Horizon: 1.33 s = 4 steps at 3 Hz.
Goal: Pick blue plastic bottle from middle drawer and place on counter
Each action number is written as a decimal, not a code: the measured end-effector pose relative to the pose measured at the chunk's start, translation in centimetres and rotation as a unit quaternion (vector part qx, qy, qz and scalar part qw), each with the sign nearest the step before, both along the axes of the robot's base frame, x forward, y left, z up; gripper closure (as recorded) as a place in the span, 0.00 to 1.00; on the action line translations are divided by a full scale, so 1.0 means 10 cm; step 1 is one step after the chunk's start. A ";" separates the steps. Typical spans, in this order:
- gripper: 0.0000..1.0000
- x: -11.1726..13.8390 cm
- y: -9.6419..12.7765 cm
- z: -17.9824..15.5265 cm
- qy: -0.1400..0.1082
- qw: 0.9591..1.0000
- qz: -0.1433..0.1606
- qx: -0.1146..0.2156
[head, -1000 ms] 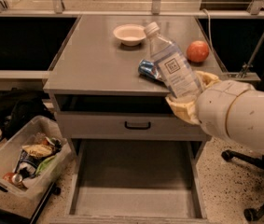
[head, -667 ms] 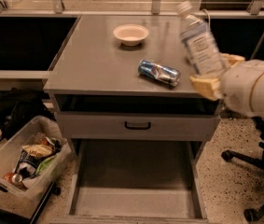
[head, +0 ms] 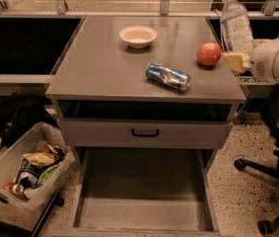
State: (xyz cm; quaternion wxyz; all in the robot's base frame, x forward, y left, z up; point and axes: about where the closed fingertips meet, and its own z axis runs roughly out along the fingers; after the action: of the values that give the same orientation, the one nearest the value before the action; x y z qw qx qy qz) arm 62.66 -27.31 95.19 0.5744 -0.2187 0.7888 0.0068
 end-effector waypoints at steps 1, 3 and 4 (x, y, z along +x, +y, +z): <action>1.00 0.25 0.41 0.08 -0.007 0.999 0.031 0.006; 1.00 0.57 0.62 -0.01 0.009 0.998 0.066 -0.003; 1.00 0.98 0.87 -0.14 0.029 0.993 0.112 -0.014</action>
Offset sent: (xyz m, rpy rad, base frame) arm 0.0257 0.0377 0.0096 0.0138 -0.0159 0.0570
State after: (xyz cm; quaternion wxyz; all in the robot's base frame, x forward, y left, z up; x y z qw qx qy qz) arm 72.43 -18.58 93.82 0.5435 -0.3132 0.7759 0.0666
